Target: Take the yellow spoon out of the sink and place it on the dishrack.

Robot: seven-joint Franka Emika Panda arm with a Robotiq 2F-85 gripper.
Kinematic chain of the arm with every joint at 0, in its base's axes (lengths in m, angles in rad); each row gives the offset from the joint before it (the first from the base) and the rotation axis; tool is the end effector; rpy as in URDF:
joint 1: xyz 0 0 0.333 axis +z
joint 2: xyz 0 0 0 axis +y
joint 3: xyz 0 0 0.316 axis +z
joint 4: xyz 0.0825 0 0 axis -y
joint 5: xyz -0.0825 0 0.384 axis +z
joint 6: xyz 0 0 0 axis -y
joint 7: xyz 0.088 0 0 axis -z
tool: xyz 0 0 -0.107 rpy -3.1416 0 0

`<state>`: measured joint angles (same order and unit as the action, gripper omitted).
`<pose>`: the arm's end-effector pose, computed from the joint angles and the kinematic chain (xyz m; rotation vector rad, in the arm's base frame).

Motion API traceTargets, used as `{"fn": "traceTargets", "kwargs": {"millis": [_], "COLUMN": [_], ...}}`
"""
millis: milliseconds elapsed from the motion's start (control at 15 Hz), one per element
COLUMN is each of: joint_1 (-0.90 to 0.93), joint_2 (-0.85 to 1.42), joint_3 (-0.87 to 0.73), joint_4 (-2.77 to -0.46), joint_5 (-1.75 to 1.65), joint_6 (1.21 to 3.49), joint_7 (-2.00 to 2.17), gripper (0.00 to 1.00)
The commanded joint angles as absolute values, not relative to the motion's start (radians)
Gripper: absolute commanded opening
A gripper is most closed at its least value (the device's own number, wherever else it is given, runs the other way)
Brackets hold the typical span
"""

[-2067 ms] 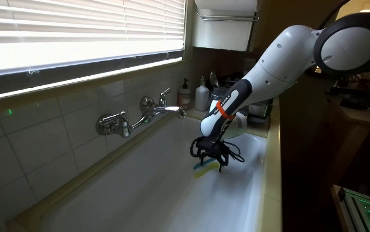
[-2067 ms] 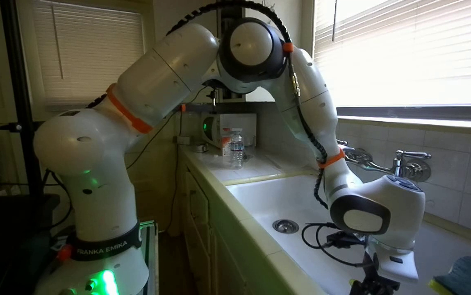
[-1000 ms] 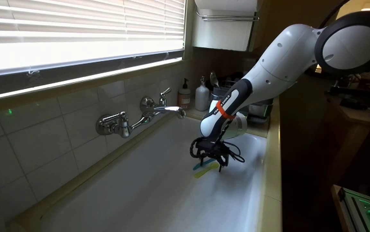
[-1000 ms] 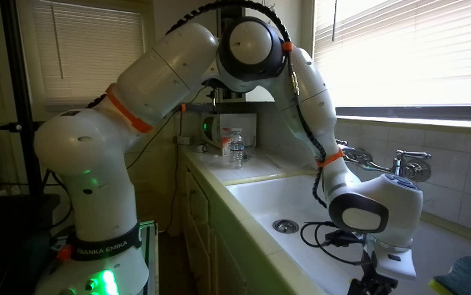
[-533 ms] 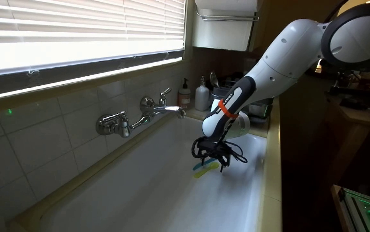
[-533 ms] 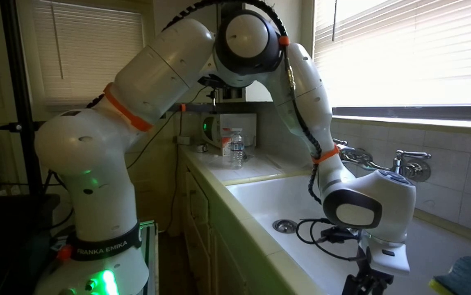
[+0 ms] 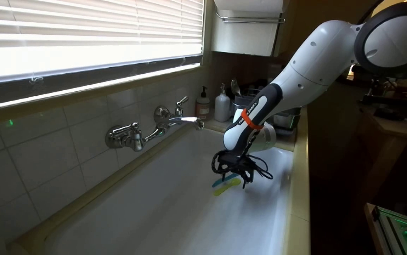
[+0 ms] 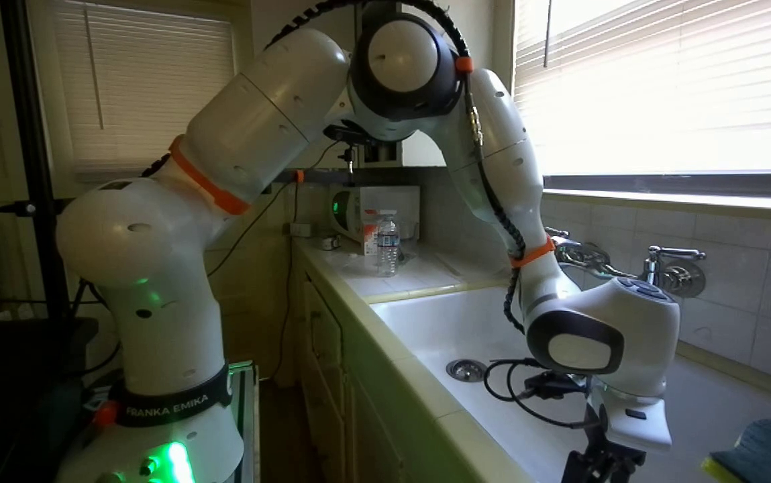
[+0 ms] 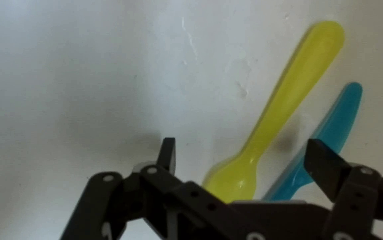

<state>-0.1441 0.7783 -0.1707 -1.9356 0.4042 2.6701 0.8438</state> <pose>0.5657 -0.1979 0.0808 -2.2869 2.0769 0.0466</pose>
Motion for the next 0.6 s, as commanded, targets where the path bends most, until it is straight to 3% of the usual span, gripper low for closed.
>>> {"fn": "traceTargets", "kwargs": {"millis": [0,200,267,333,533], "joint_1": [-0.156,-0.156,-0.155,-0.155,-0.155], "joint_2": [0.802,0.816,0.822,0.826,0.834], "joint_3": [-0.157,-0.159,-0.16,-0.161,-0.161], "joint_4": [-1.924,-1.916,-1.912,-1.91,-1.898], "joint_5": [0.418,0.414,0.414,0.413,0.412], "joint_6": [2.711,2.709,2.708,2.711,2.713], "joint_7": [0.826,0.827,0.829,0.829,0.829], "gripper": [0.92,0.82,0.63,0.63,0.38]}}
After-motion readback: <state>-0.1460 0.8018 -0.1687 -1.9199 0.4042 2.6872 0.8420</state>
